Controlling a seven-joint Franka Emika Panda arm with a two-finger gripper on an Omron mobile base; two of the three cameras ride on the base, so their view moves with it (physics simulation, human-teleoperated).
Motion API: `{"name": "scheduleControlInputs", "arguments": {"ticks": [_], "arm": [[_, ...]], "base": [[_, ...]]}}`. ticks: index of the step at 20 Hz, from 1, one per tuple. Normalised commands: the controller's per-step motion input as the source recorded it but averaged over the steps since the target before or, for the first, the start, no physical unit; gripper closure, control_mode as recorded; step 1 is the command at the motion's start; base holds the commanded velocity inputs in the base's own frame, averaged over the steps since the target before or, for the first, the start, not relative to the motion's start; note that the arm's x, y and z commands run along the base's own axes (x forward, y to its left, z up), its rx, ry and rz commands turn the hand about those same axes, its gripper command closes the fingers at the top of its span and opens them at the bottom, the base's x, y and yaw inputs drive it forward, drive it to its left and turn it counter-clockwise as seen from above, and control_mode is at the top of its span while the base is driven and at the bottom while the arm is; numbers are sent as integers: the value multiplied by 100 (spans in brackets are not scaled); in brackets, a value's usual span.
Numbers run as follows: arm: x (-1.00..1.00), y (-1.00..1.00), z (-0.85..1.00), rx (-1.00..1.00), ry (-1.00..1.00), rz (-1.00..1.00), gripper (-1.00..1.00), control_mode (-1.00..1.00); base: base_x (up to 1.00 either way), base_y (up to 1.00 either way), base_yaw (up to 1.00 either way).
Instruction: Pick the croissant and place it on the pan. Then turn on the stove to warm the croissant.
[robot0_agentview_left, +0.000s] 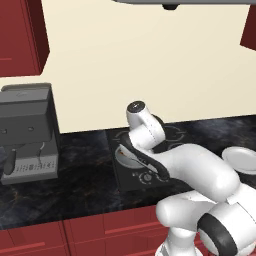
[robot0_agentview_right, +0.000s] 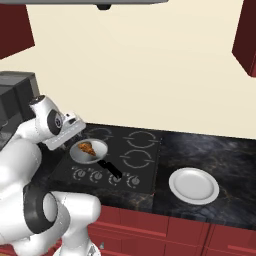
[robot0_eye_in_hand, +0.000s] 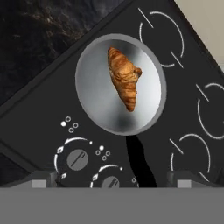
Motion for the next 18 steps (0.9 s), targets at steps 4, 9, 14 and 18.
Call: {"name": "scheduleControlInputs", "arguments": {"ticks": [4,9,14,18], "arm": [[-31,2,0,0,-5,-15,-100,-100],[0,7,0,1,0,-2,-100,-100],[0,6,0,24,0,-15,-100,-100],[-8,0,0,16,0,-24,-100,-100]], "base": [[0,0,0],[0,0,0],[0,0,0],[0,0,0]]}}
